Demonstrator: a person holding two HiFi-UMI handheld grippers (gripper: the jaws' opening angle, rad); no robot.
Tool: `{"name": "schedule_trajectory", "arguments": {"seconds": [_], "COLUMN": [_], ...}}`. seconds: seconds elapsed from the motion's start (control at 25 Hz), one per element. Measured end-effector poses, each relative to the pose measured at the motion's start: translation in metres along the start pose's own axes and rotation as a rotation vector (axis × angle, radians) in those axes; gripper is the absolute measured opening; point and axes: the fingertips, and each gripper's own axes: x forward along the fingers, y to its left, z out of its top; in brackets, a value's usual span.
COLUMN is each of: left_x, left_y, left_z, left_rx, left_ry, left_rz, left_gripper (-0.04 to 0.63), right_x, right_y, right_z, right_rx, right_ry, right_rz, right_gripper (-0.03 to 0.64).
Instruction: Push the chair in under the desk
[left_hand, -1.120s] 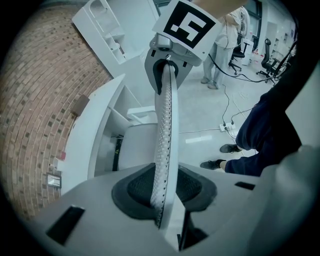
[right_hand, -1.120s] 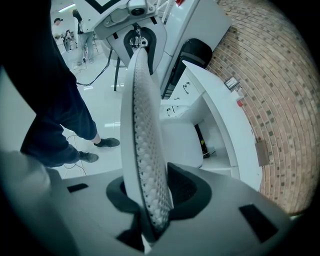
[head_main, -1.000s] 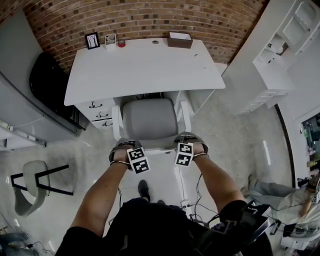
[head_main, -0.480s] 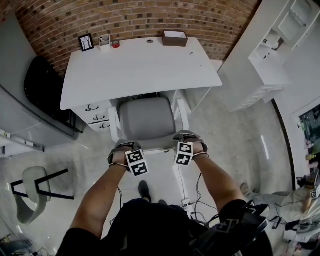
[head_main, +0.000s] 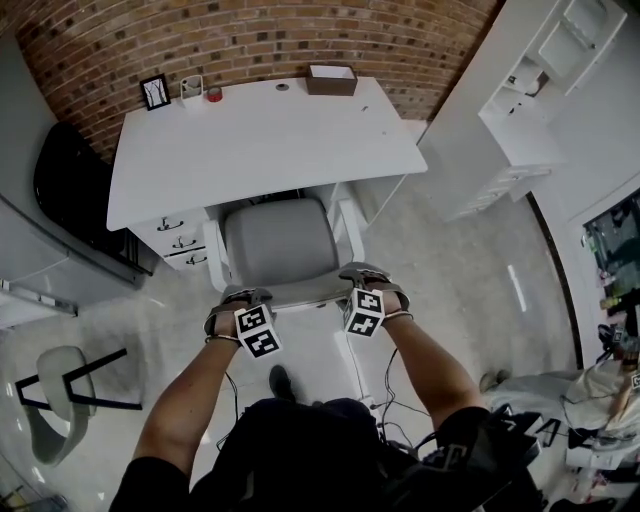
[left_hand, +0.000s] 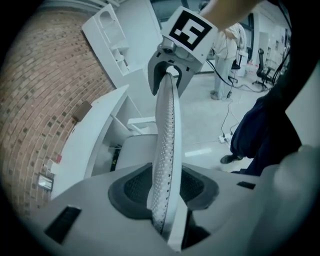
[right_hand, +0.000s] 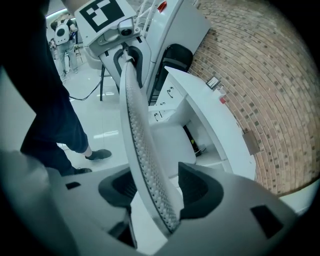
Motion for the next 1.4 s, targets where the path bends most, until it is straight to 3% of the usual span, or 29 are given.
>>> {"name": "schedule_trajectory", "arguments": {"seconds": [0.08,0.24,0.48,0.6,0.68,0.76,0.88,0.92,1.0,1.16,1.24,1.28,1.4], "left_x": [-0.005,-0.017,-0.032,-0.051,-0.067,-0.087,-0.126,-0.142,-0.173,-0.216,-0.233,-0.24,-0.253], "left_y": [0.001,0.004,0.006,0.008,0.008,0.012,0.025,0.031,0.041,0.055,0.058,0.059,0.06], "left_z": [0.002,0.01,0.018,0.032,0.044,0.056,0.074,0.077,0.077,0.075,0.079,0.083,0.099], "left_rx": [-0.052,-0.081,-0.167,-0.276,-0.355,-0.445,-0.599,-0.658,-0.781,-0.911,-0.954,-0.973,-0.978], "left_ry": [-0.062,-0.164,-0.204,-0.289,-0.351,-0.43,-0.623,-0.692,-0.797,-0.838,-0.859,-0.875,-0.907], "left_rz": [-0.021,-0.003,0.042,0.07,0.104,0.143,0.198,0.234,0.333,0.513,0.576,0.593,0.582], "left_gripper": [0.169,0.192,0.222,0.221,0.221,0.219,0.218,0.218,0.216,0.165,0.087,0.026,0.008], "right_x": [-0.008,-0.023,-0.049,-0.069,-0.087,-0.105,-0.13,-0.139,-0.157,-0.196,-0.212,-0.22,-0.239], "right_y": [0.0,-0.004,-0.008,-0.021,-0.035,-0.048,-0.065,-0.069,-0.076,-0.09,-0.096,-0.1,-0.108], "right_z": [0.001,-0.003,-0.014,-0.013,-0.011,-0.007,0.004,0.006,0.01,0.024,0.031,0.033,0.041], "right_rx": [0.056,0.217,0.305,0.375,0.458,0.518,0.567,0.592,0.656,0.718,0.748,0.768,0.8], "right_ry": [-0.016,-0.086,-0.185,-0.271,-0.353,-0.43,-0.53,-0.559,-0.615,-0.715,-0.758,-0.783,-0.839], "right_rz": [0.002,0.017,0.033,0.025,0.0,-0.026,-0.077,-0.094,-0.12,-0.184,-0.197,-0.201,-0.214], "right_gripper": [0.239,0.244,0.244,0.233,0.171,0.166,0.119,0.068,0.05,0.037,0.028,0.025,0.016]}}
